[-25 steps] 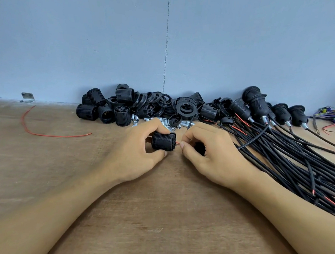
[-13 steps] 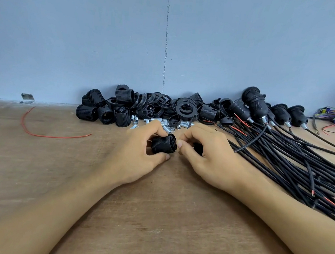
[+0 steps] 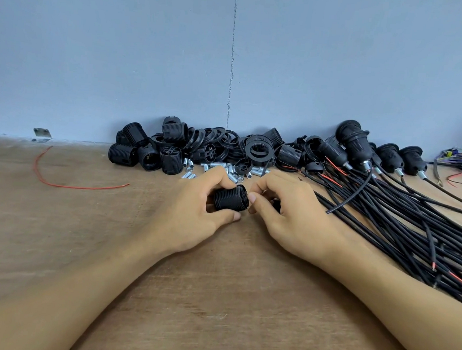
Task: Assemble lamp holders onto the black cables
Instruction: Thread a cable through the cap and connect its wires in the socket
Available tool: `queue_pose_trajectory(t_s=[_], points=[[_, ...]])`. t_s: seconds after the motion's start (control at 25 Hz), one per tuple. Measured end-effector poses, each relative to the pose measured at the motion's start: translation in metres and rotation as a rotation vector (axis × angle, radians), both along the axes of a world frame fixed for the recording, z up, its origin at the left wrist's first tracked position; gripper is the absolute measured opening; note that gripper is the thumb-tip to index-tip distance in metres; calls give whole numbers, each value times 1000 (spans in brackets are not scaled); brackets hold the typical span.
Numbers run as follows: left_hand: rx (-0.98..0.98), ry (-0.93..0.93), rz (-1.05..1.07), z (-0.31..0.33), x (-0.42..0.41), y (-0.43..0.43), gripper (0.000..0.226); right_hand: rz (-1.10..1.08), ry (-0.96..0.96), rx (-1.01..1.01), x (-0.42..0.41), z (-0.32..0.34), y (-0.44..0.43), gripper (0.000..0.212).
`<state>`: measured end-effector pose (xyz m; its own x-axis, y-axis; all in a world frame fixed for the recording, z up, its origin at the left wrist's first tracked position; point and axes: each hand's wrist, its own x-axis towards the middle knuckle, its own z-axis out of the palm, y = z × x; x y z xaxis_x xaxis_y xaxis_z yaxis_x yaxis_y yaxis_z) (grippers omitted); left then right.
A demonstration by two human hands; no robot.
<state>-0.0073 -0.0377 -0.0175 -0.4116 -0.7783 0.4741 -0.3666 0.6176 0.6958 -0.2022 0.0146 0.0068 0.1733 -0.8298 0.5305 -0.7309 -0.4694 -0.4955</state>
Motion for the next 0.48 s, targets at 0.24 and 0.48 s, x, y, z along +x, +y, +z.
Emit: queue_pose_trajectory(t_s=[0.24, 0.48], points=[[-17, 7, 7, 0, -2, -1, 38, -30, -2, 11, 4, -1, 2, 15], [-40, -4, 13, -1, -3, -5, 38, -50, -26, 49, 3, -2, 1, 11]])
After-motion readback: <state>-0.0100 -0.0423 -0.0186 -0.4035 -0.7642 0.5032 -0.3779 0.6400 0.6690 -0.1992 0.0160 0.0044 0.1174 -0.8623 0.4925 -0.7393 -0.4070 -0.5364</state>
